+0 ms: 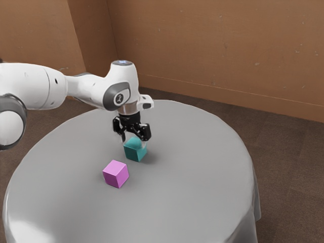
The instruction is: Pick up the blue block with one arm, and put the blue block on the pink block with one arm
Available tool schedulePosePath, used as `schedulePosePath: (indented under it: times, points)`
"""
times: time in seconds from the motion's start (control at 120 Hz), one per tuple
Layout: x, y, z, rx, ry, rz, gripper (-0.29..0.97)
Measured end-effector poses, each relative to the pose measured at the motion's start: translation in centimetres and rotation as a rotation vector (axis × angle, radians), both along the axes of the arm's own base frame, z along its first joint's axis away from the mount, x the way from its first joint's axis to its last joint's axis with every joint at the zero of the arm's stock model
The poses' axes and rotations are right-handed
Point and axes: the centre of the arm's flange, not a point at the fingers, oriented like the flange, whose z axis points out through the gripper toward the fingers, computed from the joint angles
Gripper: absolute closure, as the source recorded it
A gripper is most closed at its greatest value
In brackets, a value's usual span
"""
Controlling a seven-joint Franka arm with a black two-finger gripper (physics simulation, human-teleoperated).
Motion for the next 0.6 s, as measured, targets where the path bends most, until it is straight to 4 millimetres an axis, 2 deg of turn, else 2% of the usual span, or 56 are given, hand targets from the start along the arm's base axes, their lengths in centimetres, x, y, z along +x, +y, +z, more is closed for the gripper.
schedulePosePath:
  times: [0.242,0.408,0.6]
  points:
    - [0.2,0.2,-0.8,0.009,0.002,-0.001,0.0]
    - [0.0,0.1,-2.4,0.007,0.021,-0.003,0.01]
    - [0.1,0.2,-3.2,0.007,0.03,-0.001,0.02]
